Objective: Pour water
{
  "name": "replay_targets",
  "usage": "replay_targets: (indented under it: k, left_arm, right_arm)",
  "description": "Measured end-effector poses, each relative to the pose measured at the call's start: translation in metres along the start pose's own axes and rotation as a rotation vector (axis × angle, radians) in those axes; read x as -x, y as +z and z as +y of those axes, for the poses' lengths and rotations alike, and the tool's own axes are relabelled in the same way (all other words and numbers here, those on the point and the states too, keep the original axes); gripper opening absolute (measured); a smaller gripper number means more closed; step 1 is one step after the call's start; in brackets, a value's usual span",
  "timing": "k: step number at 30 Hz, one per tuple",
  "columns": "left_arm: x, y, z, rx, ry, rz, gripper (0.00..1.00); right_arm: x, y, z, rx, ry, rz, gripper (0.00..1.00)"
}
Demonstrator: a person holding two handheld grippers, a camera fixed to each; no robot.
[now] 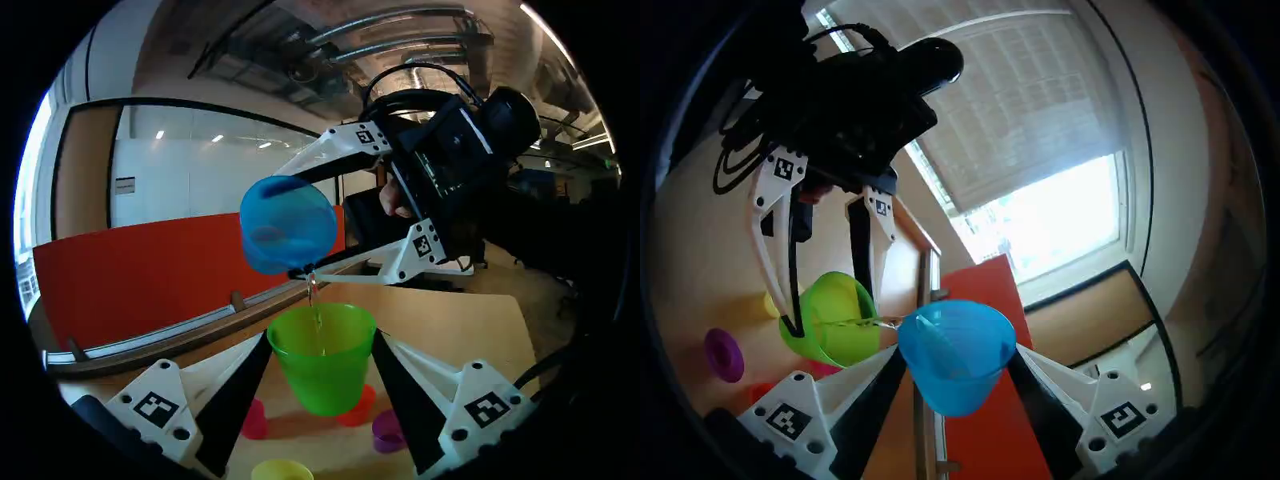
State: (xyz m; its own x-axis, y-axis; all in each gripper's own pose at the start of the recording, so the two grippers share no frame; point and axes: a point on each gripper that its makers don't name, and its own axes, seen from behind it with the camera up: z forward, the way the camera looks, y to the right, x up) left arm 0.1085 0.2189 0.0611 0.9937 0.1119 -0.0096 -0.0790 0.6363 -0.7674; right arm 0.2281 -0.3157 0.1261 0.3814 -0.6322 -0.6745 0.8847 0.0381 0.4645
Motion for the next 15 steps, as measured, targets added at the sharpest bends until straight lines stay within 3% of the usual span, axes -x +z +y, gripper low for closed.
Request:
replay_targets:
  k: [15]
  left_arm:
    - [-0.0013,-0.0007,-0.0007,-0.004,0.006,0.006,0.88]
  right_arm:
    - [-0.0005,-0.0016,0.0037,0.009,-0.015,0.002,0.90]
